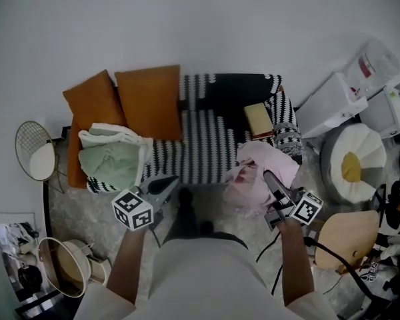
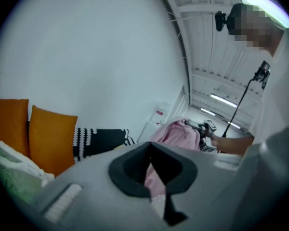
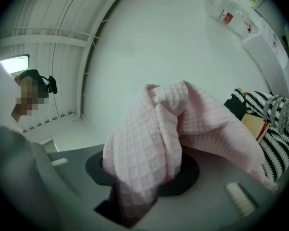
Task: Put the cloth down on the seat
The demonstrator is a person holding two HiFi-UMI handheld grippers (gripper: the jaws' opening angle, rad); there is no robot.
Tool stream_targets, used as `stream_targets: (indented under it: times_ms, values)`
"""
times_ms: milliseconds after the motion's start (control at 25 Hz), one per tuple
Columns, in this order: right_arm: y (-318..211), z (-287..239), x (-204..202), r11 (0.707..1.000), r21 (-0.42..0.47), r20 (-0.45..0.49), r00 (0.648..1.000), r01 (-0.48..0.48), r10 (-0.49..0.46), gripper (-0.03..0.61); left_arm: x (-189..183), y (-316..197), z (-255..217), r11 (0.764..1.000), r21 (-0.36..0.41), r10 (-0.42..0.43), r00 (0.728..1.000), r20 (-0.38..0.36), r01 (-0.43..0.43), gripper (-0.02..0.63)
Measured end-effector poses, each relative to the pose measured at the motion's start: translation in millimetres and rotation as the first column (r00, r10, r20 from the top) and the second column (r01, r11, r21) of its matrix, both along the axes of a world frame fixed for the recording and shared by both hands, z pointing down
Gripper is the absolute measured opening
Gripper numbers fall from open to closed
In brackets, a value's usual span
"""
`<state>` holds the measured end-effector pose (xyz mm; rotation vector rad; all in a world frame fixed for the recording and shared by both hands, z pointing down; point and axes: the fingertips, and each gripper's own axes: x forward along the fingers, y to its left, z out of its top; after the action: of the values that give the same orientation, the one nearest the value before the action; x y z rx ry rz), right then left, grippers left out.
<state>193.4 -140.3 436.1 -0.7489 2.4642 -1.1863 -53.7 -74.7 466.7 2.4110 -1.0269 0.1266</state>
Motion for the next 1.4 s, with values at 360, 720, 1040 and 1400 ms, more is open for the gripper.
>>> stream_targets:
  times_ms: [360,720,1040,1400]
  values:
    - [-65.4,29.4,-52.5,0.998,-0.061,0.002,1.0,-0.006,0.006,0.184,-39.1,-72.4,30.6,0.997,-0.059,0.05,0.999,-0.018,-0.051,0.0]
    - [-131.0,58.1,-111.6,0.992,-0.119,-0.025,0.999,-0.032,0.029,0.186,-87.1,-134.4,56.6,0.988,-0.117,0.096,0.995,-0.033,-0.099,0.002]
    - [-177.3,83.7,-157.5,0.988,-0.151,-0.063,0.998,-0.023,0.013,0.187,-117.1,-178.2,86.9,0.977,-0.161,0.137,0.99,-0.038,-0.141,0.0]
    - [-220.4,124.4,-187.6,0.977,-0.211,-0.101,0.995,-0.014,-0.007,0.187,-132.0,-207.6,123.6,0.967,-0.205,0.143,0.989,-0.042,-0.148,0.0]
